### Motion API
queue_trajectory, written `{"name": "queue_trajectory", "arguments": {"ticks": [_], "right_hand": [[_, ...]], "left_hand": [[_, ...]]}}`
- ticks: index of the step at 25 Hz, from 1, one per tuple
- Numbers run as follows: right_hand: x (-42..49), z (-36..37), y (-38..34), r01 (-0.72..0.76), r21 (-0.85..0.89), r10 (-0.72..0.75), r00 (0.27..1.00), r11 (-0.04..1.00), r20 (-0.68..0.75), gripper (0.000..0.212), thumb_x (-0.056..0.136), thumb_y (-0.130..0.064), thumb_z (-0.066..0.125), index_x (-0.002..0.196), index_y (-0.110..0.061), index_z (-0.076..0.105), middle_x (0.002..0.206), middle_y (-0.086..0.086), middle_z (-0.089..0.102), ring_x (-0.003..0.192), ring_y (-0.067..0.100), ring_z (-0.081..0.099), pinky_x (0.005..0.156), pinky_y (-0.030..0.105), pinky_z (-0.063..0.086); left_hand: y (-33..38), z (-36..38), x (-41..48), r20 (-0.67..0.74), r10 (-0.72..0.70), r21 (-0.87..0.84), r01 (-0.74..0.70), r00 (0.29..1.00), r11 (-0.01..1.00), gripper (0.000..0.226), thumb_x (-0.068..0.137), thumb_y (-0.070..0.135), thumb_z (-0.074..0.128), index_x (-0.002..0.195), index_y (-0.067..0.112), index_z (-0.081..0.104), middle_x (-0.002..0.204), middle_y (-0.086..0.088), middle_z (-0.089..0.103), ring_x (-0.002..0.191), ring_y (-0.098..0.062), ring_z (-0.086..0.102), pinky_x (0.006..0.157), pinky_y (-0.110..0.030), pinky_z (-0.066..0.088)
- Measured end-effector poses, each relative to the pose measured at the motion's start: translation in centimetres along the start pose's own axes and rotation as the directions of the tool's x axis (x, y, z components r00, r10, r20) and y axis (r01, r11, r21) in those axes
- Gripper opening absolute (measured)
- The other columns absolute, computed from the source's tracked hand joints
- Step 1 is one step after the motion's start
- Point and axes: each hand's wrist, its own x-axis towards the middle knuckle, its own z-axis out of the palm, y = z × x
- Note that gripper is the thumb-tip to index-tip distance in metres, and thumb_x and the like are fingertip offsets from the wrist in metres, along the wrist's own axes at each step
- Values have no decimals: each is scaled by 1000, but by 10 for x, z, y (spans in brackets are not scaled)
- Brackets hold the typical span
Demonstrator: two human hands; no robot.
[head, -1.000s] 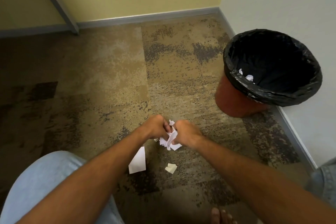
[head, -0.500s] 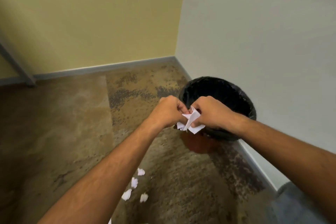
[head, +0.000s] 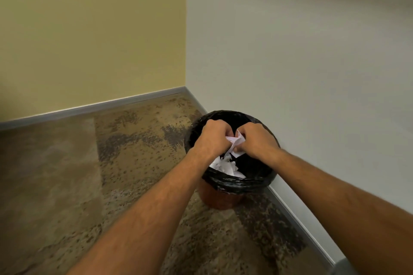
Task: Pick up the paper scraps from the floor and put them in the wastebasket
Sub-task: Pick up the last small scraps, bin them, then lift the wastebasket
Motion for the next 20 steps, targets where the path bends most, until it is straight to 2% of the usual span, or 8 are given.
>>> {"name": "queue_trajectory", "arguments": {"ticks": [3,5,7,8,10,14,17,20], "right_hand": [[6,4,2,0,-42,3,997,999,71,22,76,-21,90,80,-22,68,83,0,71,81,25,69,62,32,49],[11,5,2,12,-88,-1,993,996,120,42,74,-22,93,112,-24,75,105,1,75,98,25,72,79,39,59],[17,5,1,35,-117,-19,991,992,134,66,78,-16,90,139,-26,66,126,4,72,114,26,70,94,45,61],[20,3,-1,55,-115,-43,993,992,110,69,79,-12,88,142,-26,65,130,5,72,118,27,70,97,46,61],[24,4,-10,126,-90,-123,992,988,38,59,77,-6,84,132,-24,72,122,4,76,114,27,72,96,45,61],[14,17,-55,376,85,-368,925,923,-101,26,81,-10,86,103,-21,79,93,-2,77,84,16,72,86,40,63],[-14,38,-101,635,46,-628,770,771,-116,8,89,-17,81,94,-19,74,88,-5,67,82,17,66,79,40,58],[-48,93,-137,813,-6,-813,582,582,-5,6,91,-13,74,92,-16,69,92,-2,63,87,20,62,77,35,51]], "left_hand": [[-5,1,-5,31,5,35,-6,1000,999,22,77,17,87,97,24,81,99,-1,79,93,-21,74,84,-41,66],[-10,-9,-10,54,33,109,-39,998,993,52,80,19,90,130,19,75,126,-4,77,119,-23,71,103,-38,60],[-13,-28,-22,43,74,207,-81,996,975,66,81,26,92,142,19,67,136,-3,74,128,-21,67,110,-36,55],[-14,-40,-30,19,99,236,-100,995,967,67,82,29,92,143,19,66,136,-2,73,129,-21,66,110,-37,55],[-24,-62,-57,-48,126,256,-109,991,960,61,85,31,90,141,20,68,133,0,75,124,-19,68,105,-37,57],[-77,-93,-128,-110,35,221,-10,993,975,42,89,28,87,129,20,74,123,3,79,104,-12,76,94,-33,62],[-130,-90,-188,1,-134,244,129,991,961,28,93,22,84,119,15,79,114,0,81,92,-9,75,92,-34,64],[-183,-62,-254,167,-271,369,195,948,909,26,92,16,81,117,15,78,113,-1,80,96,-11,73,92,-33,63]]}}
